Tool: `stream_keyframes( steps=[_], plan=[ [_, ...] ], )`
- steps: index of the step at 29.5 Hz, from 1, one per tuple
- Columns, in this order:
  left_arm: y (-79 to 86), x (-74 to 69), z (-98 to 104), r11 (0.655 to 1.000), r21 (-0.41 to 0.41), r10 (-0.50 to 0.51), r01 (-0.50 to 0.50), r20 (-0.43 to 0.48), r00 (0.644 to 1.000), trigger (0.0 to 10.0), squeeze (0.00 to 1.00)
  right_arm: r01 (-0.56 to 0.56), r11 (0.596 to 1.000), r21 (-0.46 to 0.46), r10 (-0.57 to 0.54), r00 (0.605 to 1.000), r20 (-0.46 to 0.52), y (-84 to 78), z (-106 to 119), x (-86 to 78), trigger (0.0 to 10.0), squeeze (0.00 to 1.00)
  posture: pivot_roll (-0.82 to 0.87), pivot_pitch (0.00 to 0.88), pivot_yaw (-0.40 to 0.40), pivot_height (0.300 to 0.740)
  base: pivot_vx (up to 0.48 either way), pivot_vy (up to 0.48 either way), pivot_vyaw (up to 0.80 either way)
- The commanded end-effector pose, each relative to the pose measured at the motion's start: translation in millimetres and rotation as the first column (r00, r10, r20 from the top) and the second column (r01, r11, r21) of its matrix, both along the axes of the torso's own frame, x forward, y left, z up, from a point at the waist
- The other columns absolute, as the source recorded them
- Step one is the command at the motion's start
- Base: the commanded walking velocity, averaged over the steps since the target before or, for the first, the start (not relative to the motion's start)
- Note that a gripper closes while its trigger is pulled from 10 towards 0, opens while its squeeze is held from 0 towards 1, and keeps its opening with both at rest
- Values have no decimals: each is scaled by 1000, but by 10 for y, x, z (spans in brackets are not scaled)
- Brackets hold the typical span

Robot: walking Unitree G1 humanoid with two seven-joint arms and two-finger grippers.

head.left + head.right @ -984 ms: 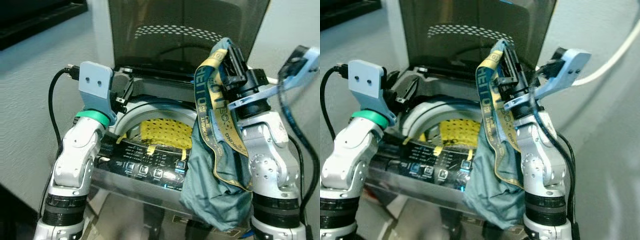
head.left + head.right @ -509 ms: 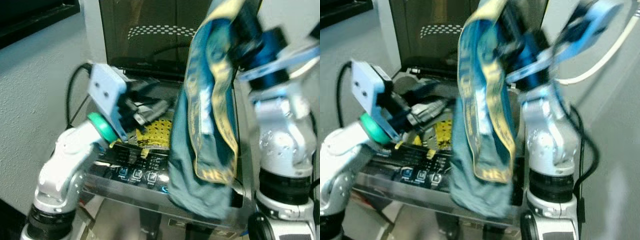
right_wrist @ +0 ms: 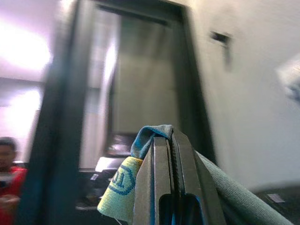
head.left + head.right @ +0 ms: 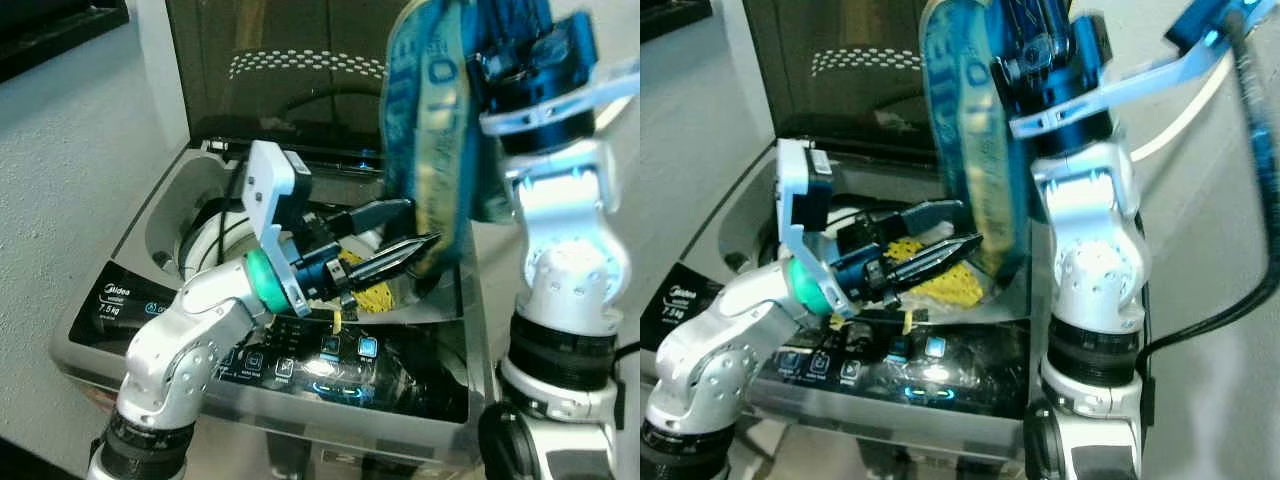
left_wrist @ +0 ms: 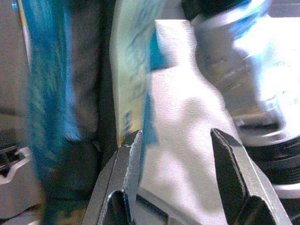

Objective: Clothes washing

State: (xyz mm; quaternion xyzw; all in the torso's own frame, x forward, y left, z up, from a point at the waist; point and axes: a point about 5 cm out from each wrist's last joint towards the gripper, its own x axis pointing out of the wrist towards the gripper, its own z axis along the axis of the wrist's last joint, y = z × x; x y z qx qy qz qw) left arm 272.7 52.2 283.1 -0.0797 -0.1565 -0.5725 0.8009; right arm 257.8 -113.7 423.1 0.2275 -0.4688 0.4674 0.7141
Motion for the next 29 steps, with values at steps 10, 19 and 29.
stream_keyframes(
  steps=[10, 19, 29],
  plan=[
    [866, 1053, 361, 581, -58, 809, -812, 151, 568, 10000, 0, -11, 979, -203, 17, 999, 30, -75, -191, -177, 10000, 0, -18, 8, 85, 740, 0, 0, 0],
    [1240, 953, 569, 480, -119, 870, -869, 190, 454, 10000, 0, 288, 863, -414, -353, 932, -87, 152, -601, 450, 10000, 0, -25, 24, 95, 740, 0, 0, 0],
    [1000, 523, -475, 686, 293, 667, -666, 111, 736, 10000, 0, 422, 583, -694, -598, 802, -15, 1332, -1033, 1052, 10000, 0, 70, 39, 42, 740, 0, 0, 0]
  ],
)
